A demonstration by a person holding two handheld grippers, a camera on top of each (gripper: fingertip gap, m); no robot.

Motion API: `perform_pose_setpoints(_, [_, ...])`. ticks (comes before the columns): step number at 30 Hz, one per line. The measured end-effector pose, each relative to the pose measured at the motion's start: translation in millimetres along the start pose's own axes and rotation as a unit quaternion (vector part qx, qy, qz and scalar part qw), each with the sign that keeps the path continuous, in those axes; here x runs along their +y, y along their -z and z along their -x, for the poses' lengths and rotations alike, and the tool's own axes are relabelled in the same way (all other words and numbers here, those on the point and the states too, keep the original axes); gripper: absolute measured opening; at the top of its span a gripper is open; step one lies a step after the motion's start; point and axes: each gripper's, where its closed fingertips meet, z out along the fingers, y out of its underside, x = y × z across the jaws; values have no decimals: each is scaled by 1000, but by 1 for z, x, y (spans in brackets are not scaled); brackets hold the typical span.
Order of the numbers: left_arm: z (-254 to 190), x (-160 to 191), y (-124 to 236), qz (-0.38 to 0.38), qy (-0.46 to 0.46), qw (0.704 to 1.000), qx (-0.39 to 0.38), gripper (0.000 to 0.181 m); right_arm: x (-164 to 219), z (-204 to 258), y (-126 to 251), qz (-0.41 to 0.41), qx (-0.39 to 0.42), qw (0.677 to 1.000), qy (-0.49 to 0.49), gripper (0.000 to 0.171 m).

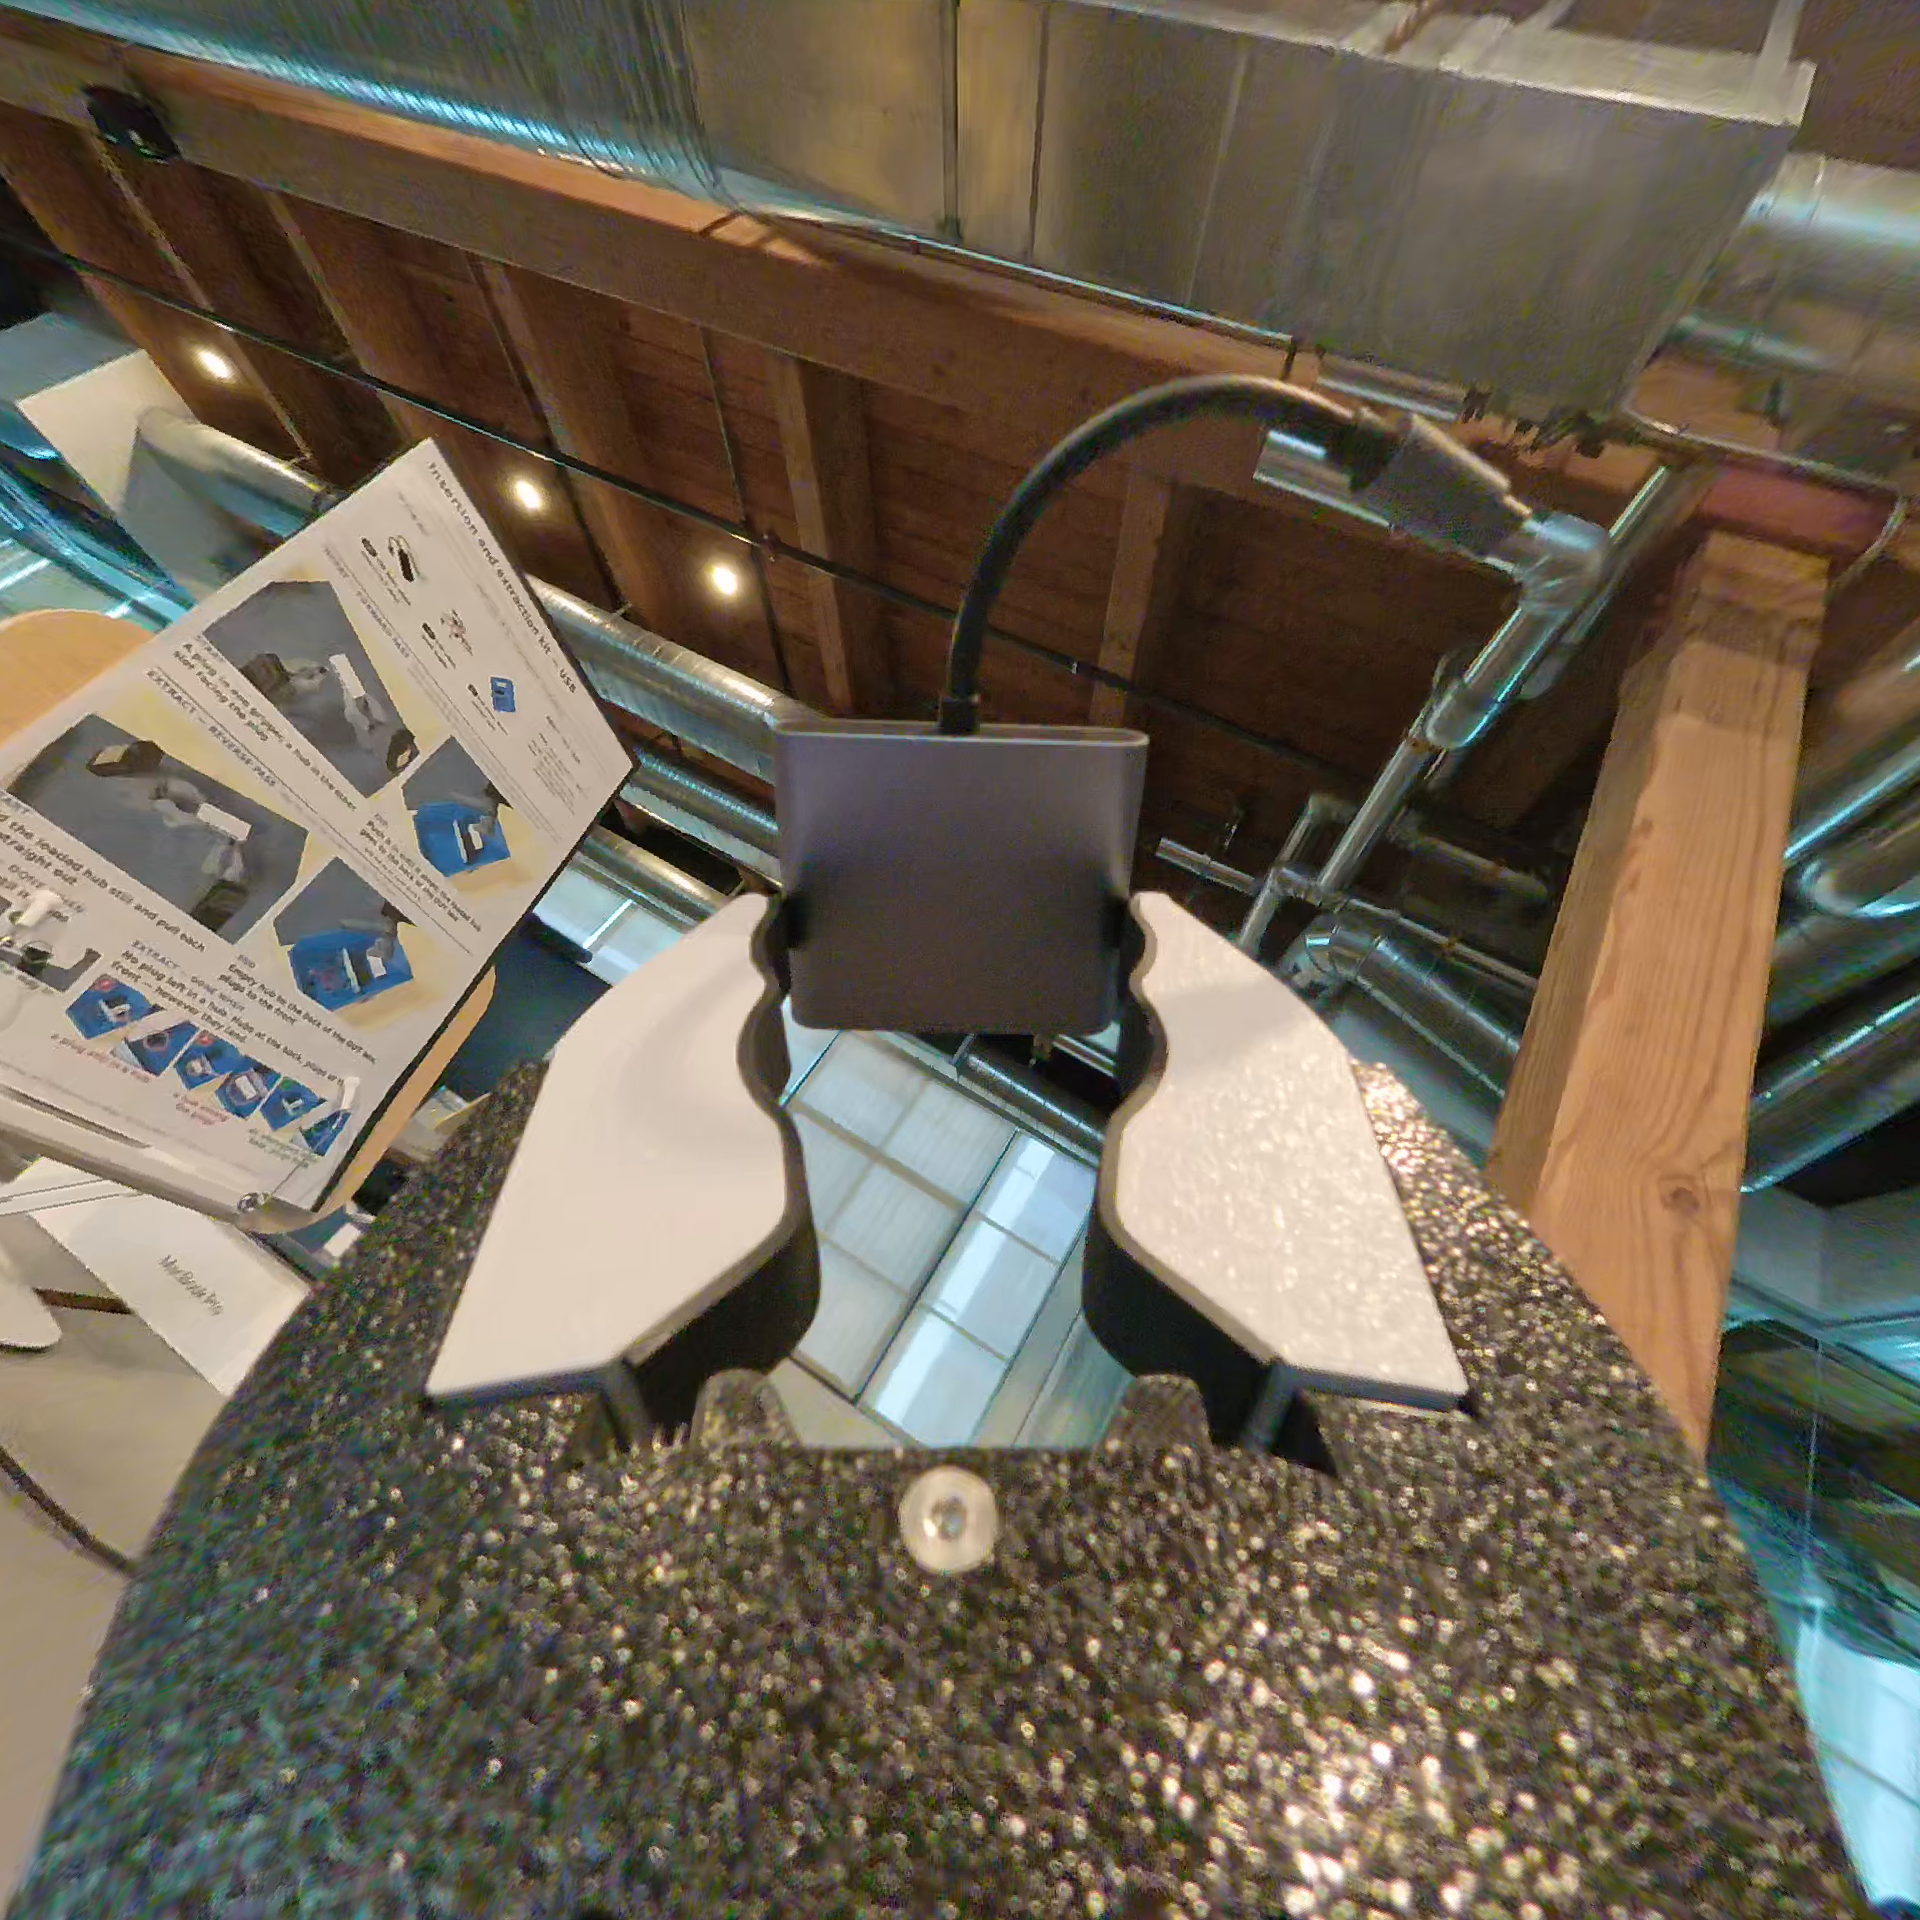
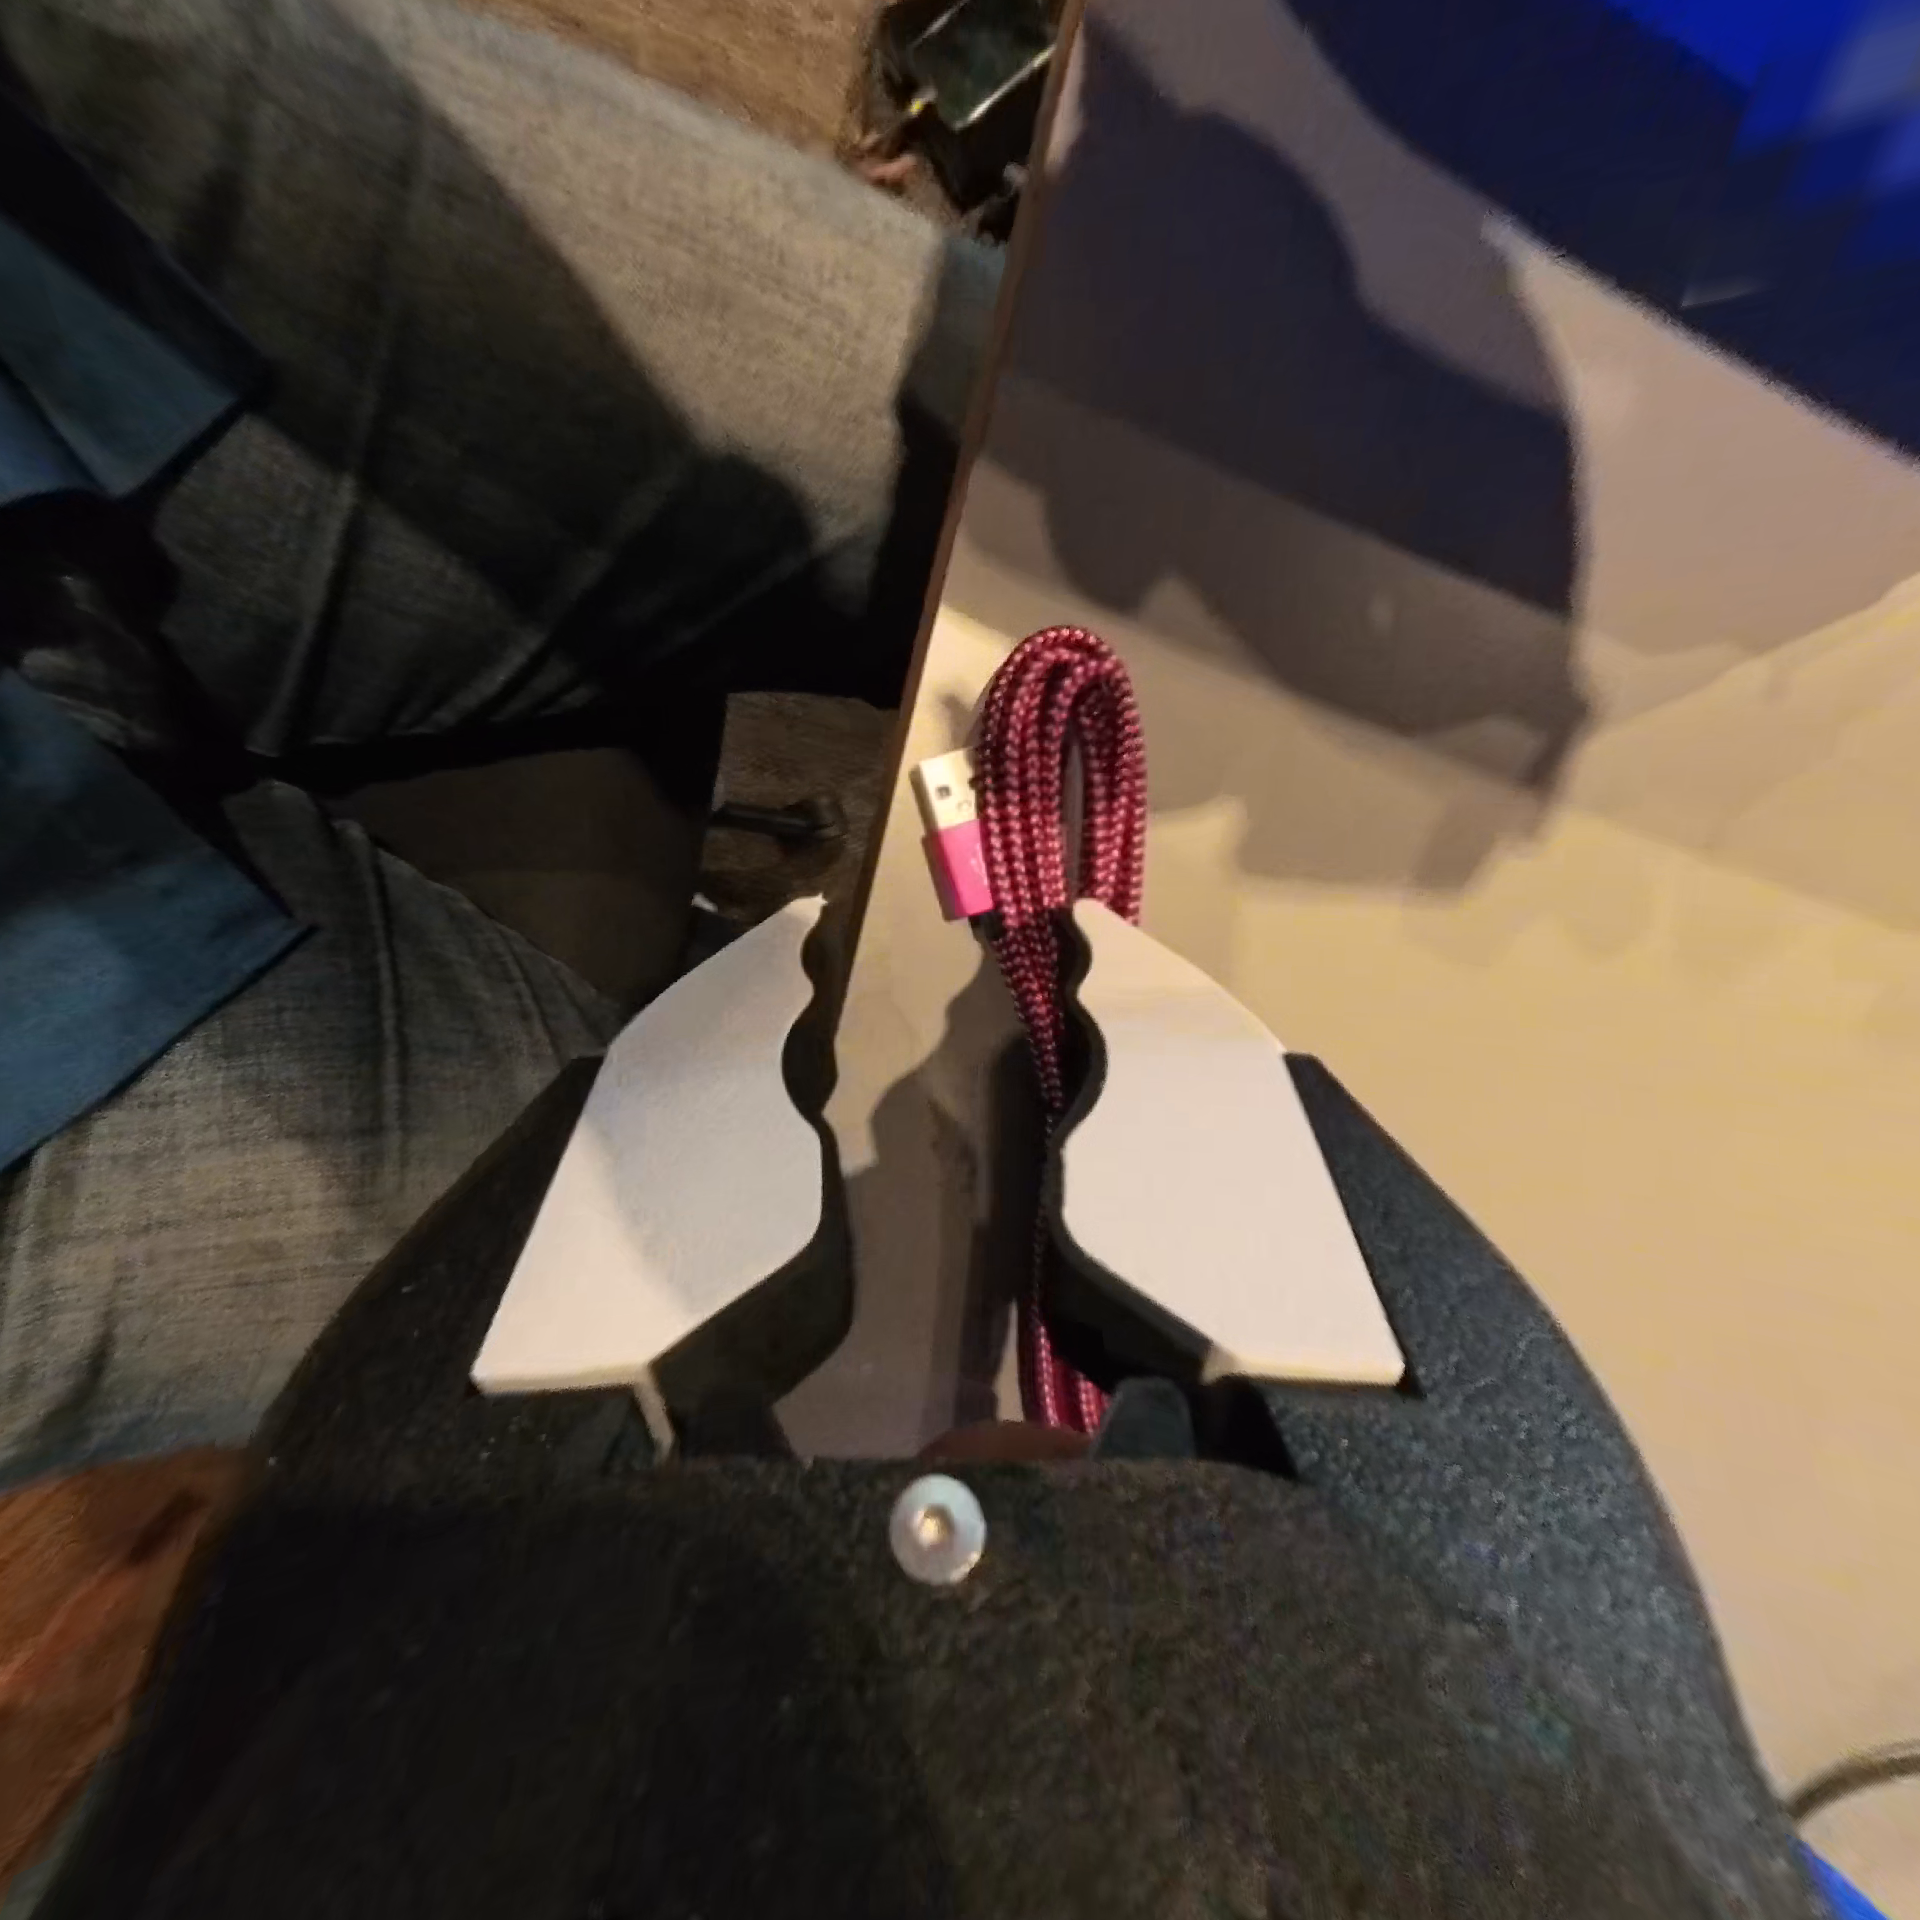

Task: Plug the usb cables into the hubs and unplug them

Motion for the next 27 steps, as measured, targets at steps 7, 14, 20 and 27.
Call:
perform_pose_setpoints(7, [-7,10,-5,16,-4,1000,4,60,3,-4,-4,18,-17,1000,3,29])
perform_pose_setpoints(14, [-10,23,-9,34,-4,999,5,60,5,8,-6,13,-32,999,24,54])
perform_pose_setpoints(20, [-8,28,-10,37,6,999,5,60,5,3,-6,19,22,999,36,27])
perform_pose_setpoints(27, [-7,27,-9,38,6,999,5,60,4,10,-5,-17,28,999,36,29])
